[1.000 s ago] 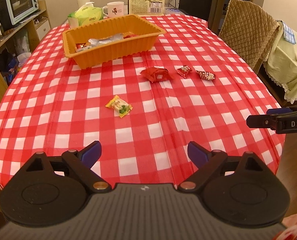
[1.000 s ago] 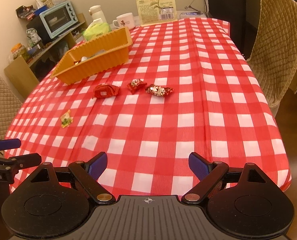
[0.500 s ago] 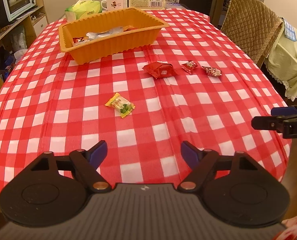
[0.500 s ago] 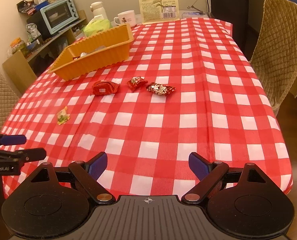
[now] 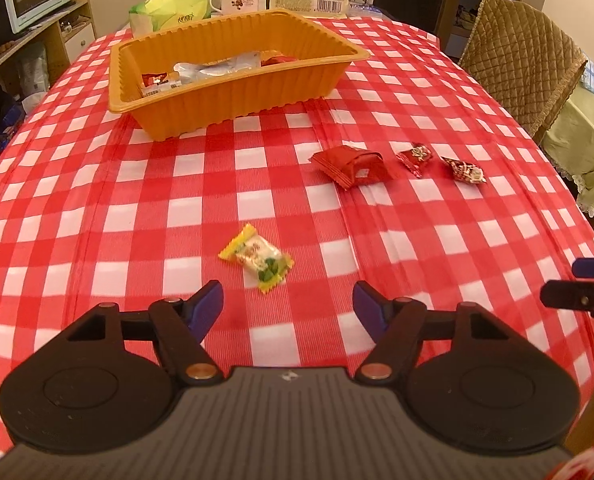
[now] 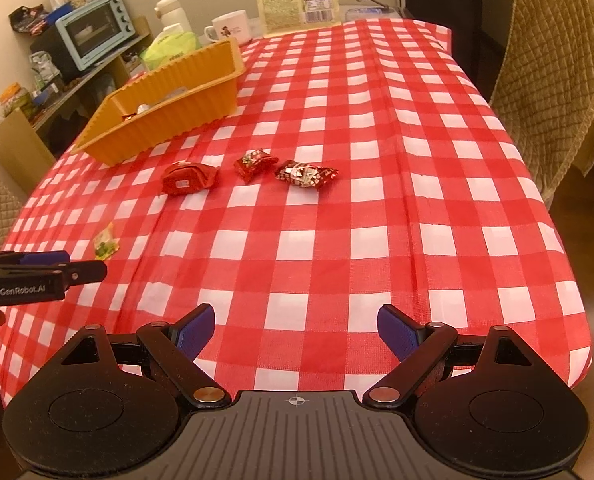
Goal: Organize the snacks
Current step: 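Grasp the yellow-wrapped candy with the left tool while the right tool grasps a brown-wrapped candy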
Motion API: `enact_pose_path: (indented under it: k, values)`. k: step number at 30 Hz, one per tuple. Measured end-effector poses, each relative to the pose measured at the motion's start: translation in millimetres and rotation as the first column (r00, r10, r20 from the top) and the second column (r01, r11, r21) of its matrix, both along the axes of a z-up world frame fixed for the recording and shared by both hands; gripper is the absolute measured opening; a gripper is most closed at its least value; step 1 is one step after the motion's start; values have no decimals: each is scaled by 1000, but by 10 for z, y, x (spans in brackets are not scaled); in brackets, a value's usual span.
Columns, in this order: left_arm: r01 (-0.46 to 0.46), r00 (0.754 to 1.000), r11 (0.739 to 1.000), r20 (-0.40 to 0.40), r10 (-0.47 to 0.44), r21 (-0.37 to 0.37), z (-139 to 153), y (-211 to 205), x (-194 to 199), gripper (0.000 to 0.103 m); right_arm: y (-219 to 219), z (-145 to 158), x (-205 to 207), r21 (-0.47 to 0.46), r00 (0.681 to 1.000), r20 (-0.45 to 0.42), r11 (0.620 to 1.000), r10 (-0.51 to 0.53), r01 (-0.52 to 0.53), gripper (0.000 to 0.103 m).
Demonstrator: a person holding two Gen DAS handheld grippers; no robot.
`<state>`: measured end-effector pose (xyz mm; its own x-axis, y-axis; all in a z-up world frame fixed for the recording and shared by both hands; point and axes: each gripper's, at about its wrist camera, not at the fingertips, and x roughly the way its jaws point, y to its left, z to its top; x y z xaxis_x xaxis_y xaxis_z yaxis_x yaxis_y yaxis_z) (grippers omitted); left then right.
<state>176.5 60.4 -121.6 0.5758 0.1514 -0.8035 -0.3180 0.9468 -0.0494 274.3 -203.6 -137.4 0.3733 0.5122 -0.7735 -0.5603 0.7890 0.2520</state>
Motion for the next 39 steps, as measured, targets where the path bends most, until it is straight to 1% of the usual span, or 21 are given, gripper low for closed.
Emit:
enact_pose_path:
  k: [2,4,6,7,12,16,17,19,20,22,24,27,34,39]
  values:
    - [-2,1000,1000,-6,2,-8,-32,40,55,64,5,-7,12,-2,1000,-6,1000,-8,8,88]
    - [-2,1000,1000,-9,1,-21,-59,81,98,58,6,-13,27,-4,1000,-9,1000,-17,17,88]
    - [-2,1000,1000,-17,2,-23,-85,117,143,55,12,-22,33,-6,1000,-13,1000,-24,24,88]
    - [-2,1000,1000,-21,1,-24,-97,130,165,51,14,-27,38,-6,1000,-16,1000,-27,27,88]
    - [-3,1000,999,-24,2,-33,-119,202,248,46,42,-44,64,-8,999,-25,999,-38,38,88]
    - [-4,1000,999,-24,3,-36,-128,249,317,38,74,-57,81,-9,999,-31,999,-41,40,88]
    - [-3,1000,999,-23,2,-35,-128,256,332,38,84,-61,84,-9,999,-32,999,-40,40,88]
    - [1,1000,1000,-24,-2,-29,-129,270,360,32,96,-64,88,-8,999,-32,999,-40,39,88]
    - [3,1000,1000,-25,-4,-25,-130,274,369,31,105,-65,92,-7,999,-33,999,-38,38,88]
    - [8,1000,1000,-26,-8,-17,-134,288,379,24,136,-66,99,-5,999,-32,999,-35,34,88]
    - [17,999,1000,-29,-17,1,-136,300,382,20,173,-64,109,-4,999,-29,1000,-29,29,88]
    - [22,999,1000,-27,-22,3,-138,330,370,19,209,-57,141,-3,1000,-16,1000,-22,22,88]
    - [21,999,1000,-30,-21,21,-113,399,299,19,285,-70,309,-10,999,26,999,33,-33,88]
    - [-8,1000,1000,-24,8,23,-58,525,231,19,336,-61,510,-33,992,94,996,82,-79,88]
